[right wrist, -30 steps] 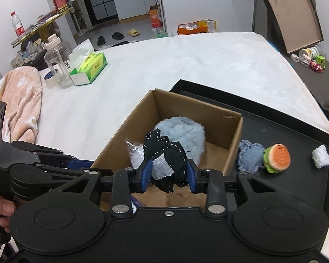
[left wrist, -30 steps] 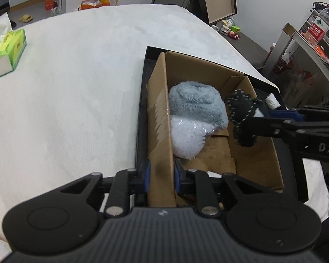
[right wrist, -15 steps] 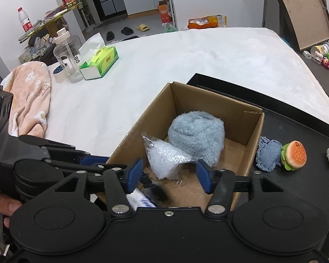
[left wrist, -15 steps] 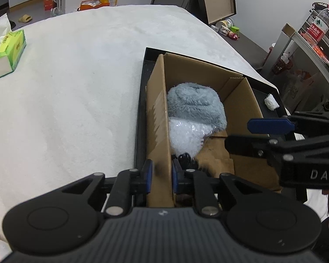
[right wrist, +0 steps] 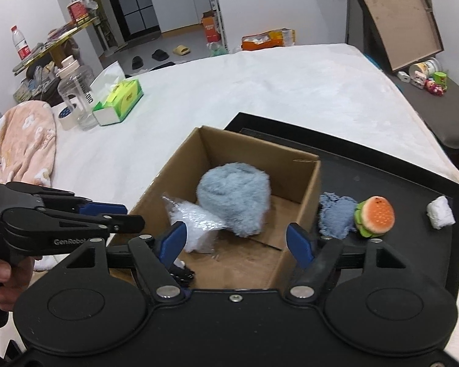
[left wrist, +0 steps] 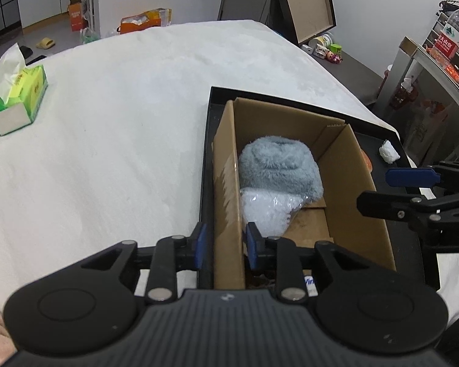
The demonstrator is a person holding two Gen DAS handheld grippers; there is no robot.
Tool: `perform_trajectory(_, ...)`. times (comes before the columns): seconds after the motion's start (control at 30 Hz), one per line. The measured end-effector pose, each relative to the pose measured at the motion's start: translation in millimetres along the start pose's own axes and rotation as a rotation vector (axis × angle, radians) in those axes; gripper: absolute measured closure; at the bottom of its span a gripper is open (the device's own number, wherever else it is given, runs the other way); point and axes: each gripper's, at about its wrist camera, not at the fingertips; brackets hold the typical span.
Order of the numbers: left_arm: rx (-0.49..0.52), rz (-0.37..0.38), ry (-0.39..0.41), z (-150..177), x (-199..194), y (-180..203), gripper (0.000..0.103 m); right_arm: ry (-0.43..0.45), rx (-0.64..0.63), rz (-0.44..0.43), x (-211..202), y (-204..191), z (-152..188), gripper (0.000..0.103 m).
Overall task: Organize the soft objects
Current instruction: 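Move the right gripper to the burger plush and close on it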
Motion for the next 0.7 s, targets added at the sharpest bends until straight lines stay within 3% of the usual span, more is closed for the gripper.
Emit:
perform_trajectory(0.3, 0.012, -0.019, 0.019, -7, 0, 9, 0.049, 0.031, 0.033, 0.038, -9, 24, 1, 0.025)
perform_trajectory(0.47, 0.013, -0.037, 0.024, -11, 1, 13, 0.046, 0.037, 0.059, 0.058, -10, 40, 3, 0.023)
perform_trajectory(0.7, 0.007, -0.038, 0.024, -15, 5, 17, 0.031, 0.047, 0.102, 0.084, -7, 64, 7, 0.019)
Point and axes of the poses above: each gripper's, at about its wrist camera, not at the fingertips, and x roughly the way its jaws point, y to its right, z to its underside, and after that the axes turned 2 degrees about -y, right-handed
